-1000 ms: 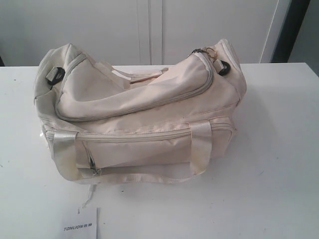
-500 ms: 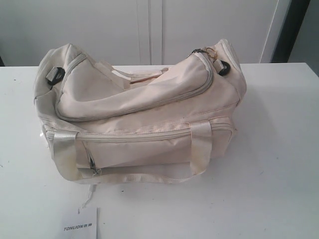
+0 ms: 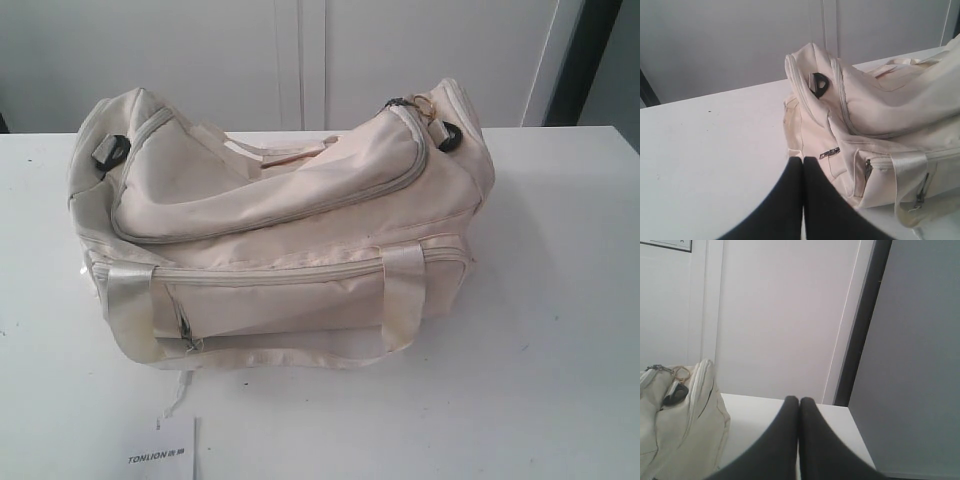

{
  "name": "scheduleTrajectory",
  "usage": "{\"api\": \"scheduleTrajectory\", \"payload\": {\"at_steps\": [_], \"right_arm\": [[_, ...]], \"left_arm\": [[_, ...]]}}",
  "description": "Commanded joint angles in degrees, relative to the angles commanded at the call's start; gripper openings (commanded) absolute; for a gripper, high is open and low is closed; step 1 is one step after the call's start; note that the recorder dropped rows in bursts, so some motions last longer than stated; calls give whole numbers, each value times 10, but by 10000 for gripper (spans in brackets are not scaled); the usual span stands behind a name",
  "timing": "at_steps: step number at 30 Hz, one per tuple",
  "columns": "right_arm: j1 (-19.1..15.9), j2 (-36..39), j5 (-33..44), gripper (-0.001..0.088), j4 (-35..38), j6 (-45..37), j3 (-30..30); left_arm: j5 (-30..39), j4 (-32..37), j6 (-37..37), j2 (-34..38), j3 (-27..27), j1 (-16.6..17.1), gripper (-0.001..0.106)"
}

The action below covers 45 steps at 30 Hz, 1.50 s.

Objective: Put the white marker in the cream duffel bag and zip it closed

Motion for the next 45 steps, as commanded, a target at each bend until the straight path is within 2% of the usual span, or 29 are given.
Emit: {"api": "scheduleTrajectory", "payload": {"at_steps": [10,21,26,45], "right_arm": [[0,0,0,0,0,0,0],[0,0,0,0,0,0,0],[0,0,0,0,0,0,0],[0,0,0,0,0,0,0]], "left_arm": [[4,0,4,-134,134,0,0],[3,0,4,-135,204,0,0],[4,0,4,-135,223,0,0],[1,0,6,-135,223,0,0]]}}
